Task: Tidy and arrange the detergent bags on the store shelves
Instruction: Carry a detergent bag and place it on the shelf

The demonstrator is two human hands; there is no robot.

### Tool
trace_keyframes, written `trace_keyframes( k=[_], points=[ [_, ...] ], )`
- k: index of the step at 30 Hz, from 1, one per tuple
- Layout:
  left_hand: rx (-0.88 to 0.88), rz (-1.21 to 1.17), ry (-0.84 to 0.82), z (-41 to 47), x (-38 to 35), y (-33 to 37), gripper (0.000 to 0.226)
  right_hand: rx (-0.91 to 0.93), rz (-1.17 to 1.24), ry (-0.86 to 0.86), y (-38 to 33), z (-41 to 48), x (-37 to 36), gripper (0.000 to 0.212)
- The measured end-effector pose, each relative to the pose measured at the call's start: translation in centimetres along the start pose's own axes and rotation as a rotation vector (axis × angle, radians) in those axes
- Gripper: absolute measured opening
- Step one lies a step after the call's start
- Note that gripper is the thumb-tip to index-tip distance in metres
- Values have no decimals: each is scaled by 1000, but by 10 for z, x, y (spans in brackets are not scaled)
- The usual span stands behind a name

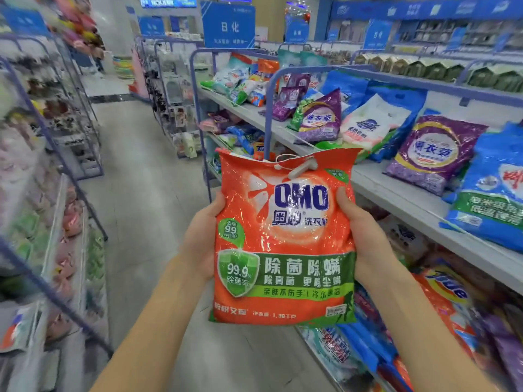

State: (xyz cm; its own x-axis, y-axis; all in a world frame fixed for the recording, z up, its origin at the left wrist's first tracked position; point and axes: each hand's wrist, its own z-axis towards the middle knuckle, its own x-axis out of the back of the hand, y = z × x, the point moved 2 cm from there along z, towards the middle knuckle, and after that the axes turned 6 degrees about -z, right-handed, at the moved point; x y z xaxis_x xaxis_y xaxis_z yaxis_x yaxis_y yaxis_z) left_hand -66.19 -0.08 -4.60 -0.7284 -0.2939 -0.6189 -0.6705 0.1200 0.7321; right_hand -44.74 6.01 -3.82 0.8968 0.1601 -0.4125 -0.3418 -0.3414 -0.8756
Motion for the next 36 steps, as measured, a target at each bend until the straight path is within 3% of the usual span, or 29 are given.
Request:
trace_keyframes(
  k=[10, 16, 24, 36],
  points=[
    [-52, 27, 148, 147, 80, 103, 50, -102, -8, -87, 30, 206, -106, 52],
    [-48, 38, 127, 230, 115, 179, 34, -147, -45, -140, 32, 333, -178, 54],
    [-53, 68, 158, 339, 193, 263, 34, -177, -97, -182, 52, 466, -277, 45],
    [84, 106, 113, 529, 306, 411, 36, -221, -59, -77, 83, 644, -428, 42]
  ],
)
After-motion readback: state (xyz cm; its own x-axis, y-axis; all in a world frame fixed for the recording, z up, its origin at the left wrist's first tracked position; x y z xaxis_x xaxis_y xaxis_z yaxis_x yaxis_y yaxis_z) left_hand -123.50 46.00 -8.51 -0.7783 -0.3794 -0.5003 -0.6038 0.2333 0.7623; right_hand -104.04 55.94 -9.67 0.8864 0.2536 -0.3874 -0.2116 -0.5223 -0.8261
